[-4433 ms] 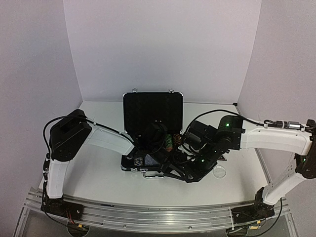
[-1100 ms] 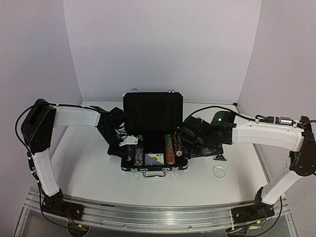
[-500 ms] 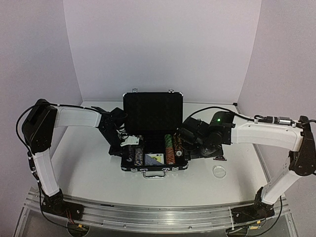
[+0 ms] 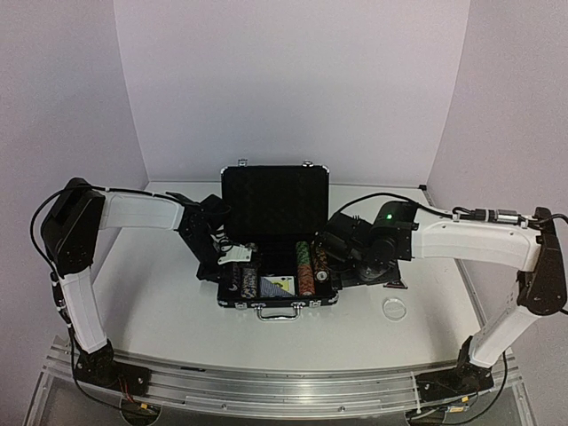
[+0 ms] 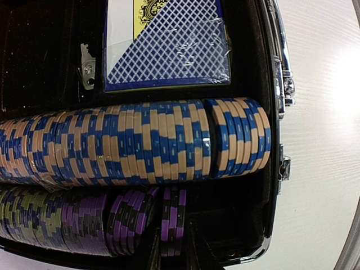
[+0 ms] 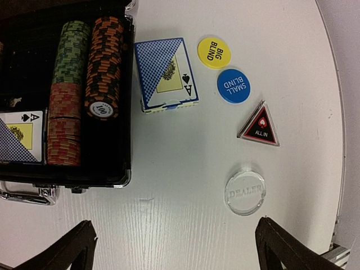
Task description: Pack up texas hold em set
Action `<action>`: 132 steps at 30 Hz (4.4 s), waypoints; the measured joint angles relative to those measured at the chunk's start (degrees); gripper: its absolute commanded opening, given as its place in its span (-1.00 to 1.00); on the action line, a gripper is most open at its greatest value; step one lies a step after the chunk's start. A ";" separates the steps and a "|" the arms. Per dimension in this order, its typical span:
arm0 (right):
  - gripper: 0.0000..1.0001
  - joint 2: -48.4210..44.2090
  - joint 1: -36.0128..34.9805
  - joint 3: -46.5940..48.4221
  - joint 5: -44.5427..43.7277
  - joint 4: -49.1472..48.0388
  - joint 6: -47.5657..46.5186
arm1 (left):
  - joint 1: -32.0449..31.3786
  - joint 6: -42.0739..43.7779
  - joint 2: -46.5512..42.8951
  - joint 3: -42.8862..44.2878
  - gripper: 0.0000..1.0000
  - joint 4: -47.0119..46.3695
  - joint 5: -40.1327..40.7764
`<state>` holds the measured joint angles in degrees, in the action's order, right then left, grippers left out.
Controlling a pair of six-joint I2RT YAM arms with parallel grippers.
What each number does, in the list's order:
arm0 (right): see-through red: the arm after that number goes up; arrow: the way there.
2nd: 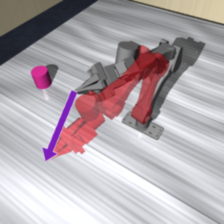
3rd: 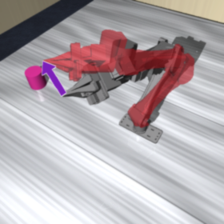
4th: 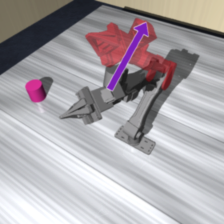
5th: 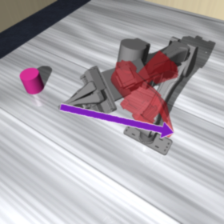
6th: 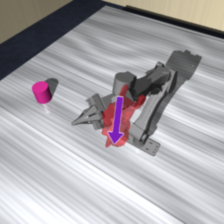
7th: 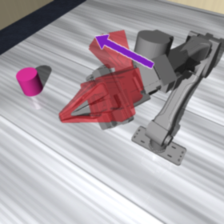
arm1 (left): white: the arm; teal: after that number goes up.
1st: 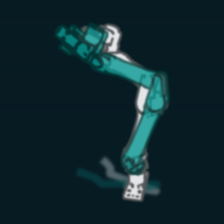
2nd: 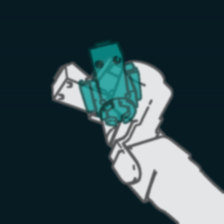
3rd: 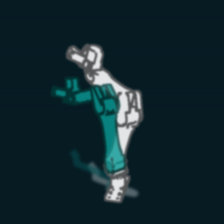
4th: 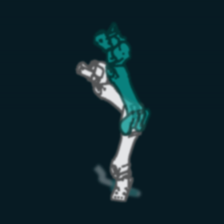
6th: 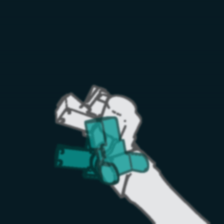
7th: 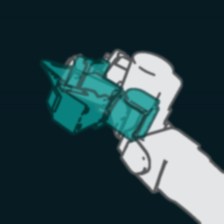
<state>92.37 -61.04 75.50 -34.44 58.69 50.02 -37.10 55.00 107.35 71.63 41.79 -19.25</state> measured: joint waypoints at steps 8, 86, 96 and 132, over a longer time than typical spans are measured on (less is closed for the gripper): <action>0.91 1.94 0.00 0.98 0.04 0.29 -0.45 | 0.02 0.03 0.00 2.27 -0.69 2.39 -0.10; 0.96 1.74 0.00 1.03 1.03 0.75 -3.96 | -2.82 -2.47 -9.42 3.67 0.99 1.43 5.48; 0.97 -4.42 6.17 -1.63 1.59 -0.93 -4.15 | -2.83 -22.88 -13.28 15.85 0.99 -10.98 11.27; 0.89 17.96 31.50 -1.86 36.91 -25.02 -44.51 | -2.67 -94.31 -31.27 -13.92 0.99 -13.40 28.41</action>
<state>110.33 -29.54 73.64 2.47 33.67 5.51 -39.77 -39.31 76.08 57.72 28.39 9.17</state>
